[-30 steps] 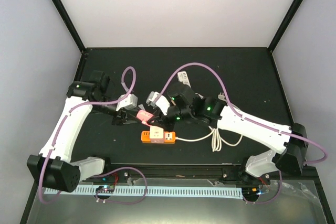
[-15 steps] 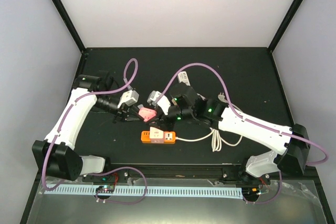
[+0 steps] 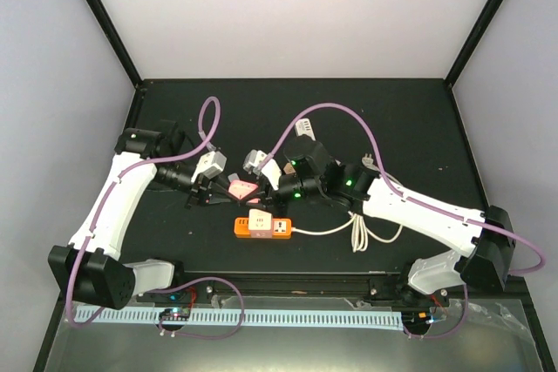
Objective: Insert the plug
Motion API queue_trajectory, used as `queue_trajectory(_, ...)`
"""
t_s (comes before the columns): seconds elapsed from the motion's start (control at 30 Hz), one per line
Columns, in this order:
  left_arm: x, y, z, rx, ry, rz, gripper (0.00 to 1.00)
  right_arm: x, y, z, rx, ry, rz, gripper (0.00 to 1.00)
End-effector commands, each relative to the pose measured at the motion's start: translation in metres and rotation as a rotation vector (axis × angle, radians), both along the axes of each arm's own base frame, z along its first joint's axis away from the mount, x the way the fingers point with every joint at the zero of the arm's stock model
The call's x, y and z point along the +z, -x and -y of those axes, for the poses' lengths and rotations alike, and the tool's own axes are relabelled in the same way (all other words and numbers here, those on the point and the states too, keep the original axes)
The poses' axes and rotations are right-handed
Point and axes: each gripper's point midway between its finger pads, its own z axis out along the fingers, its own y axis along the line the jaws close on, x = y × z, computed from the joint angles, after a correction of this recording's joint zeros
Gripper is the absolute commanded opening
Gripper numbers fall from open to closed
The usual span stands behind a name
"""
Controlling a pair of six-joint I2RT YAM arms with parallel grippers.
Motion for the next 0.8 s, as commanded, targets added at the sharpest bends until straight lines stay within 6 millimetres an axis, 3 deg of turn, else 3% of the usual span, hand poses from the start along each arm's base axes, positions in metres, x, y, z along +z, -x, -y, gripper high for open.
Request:
queue_trajectory(0.0,0.027,-0.009,0.006,0.007,0.108,0.099,0.02,0.009,0.019,0.0,0.069,-0.037,-0.011,0.09)
queue_trajectory(0.07,0.026,-0.01,0.005,0.01,0.102,0.11,0.03,0.009,0.018,0.002,0.061,-0.038,-0.004,0.02)
queue_trajectory(0.1,0.024,-0.011,0.005,0.02,0.093,0.109,0.22,0.009,0.016,0.004,0.046,-0.04,0.0,0.01)
queue_trajectory(0.17,0.017,-0.018,0.003,0.048,0.054,0.128,0.73,0.008,0.005,0.007,-0.002,-0.039,0.004,0.01)
queue_trajectory(0.2,0.01,-0.02,0.002,0.056,0.028,0.152,0.92,0.006,-0.001,0.009,-0.027,-0.036,0.001,0.01)
queue_trajectory(0.23,0.001,-0.022,0.0,0.062,-0.001,0.184,0.98,0.004,-0.007,0.011,-0.045,-0.034,-0.002,0.01)
queue_trajectory(0.43,-0.064,-0.031,-0.016,0.084,-0.171,0.337,0.99,-0.026,-0.032,0.019,-0.146,0.038,0.043,0.01)
queue_trajectory(0.63,-0.09,-0.032,-0.022,0.066,-0.236,0.314,0.99,-0.061,-0.037,0.017,-0.11,0.131,0.094,0.01)
queue_trajectory(0.77,-0.123,-0.037,-0.025,0.037,-0.278,0.308,0.98,-0.078,-0.035,0.015,-0.048,0.151,0.12,0.01)
